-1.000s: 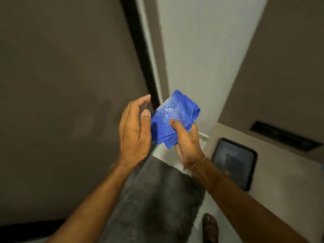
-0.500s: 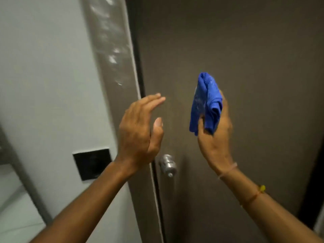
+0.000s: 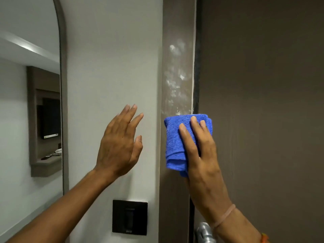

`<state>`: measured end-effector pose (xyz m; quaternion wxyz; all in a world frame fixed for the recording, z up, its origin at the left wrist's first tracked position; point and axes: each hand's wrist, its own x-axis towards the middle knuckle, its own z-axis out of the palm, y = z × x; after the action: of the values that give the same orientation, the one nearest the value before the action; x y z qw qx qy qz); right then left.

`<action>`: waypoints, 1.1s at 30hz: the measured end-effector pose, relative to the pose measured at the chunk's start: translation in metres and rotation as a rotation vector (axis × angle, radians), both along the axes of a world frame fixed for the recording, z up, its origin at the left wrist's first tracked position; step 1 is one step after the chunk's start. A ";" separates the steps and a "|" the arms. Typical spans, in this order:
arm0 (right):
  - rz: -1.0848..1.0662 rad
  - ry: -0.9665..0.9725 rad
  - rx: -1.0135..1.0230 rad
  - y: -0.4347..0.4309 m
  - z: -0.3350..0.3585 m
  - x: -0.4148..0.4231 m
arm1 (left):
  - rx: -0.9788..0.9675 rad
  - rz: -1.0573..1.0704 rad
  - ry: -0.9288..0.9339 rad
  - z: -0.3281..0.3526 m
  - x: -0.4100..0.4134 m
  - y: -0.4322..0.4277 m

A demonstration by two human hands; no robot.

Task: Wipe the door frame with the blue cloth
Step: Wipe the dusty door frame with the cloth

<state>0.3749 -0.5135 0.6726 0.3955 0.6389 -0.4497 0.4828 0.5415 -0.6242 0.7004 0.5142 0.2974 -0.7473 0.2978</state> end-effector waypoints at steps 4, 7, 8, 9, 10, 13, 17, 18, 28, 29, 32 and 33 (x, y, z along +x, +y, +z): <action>-0.200 0.104 0.005 -0.014 0.005 -0.002 | -0.042 0.075 -0.027 0.026 -0.001 -0.023; -0.353 0.150 0.035 -0.028 -0.001 -0.001 | -0.064 0.106 -0.054 0.041 -0.008 -0.037; -0.405 0.168 0.057 -0.033 -0.004 -0.001 | -0.068 0.114 -0.058 0.044 -0.012 -0.041; -0.442 0.173 0.096 -0.037 -0.005 -0.001 | -0.071 0.124 -0.060 0.045 -0.015 -0.045; -0.453 0.167 0.145 -0.040 -0.008 -0.001 | -0.078 0.130 -0.056 0.045 -0.018 -0.048; -0.345 0.107 0.216 -0.045 -0.014 0.000 | -0.110 0.114 -0.032 0.044 -0.021 -0.058; -0.339 0.053 0.198 -0.055 -0.023 0.002 | -0.149 0.097 -0.026 0.043 -0.021 -0.064; -0.364 0.035 0.181 -0.059 -0.023 0.003 | -0.153 0.092 -0.021 0.043 -0.021 -0.064; -0.446 -0.002 0.048 -0.075 0.010 0.007 | -0.169 0.069 -0.013 0.042 -0.020 -0.066; -0.448 -0.010 0.040 -0.076 0.021 0.008 | -0.169 0.069 -0.016 0.042 -0.020 -0.066; -0.456 -0.018 0.039 -0.077 0.037 0.009 | -0.171 0.076 -0.017 0.041 -0.020 -0.067; -0.455 -0.019 0.040 -0.077 0.036 0.009 | -0.172 0.078 -0.017 0.041 -0.020 -0.067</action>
<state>0.3838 -0.5904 0.7090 0.4774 0.5242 -0.5953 0.3781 0.5212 -0.6916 0.7416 0.5194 0.2783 -0.7113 0.3832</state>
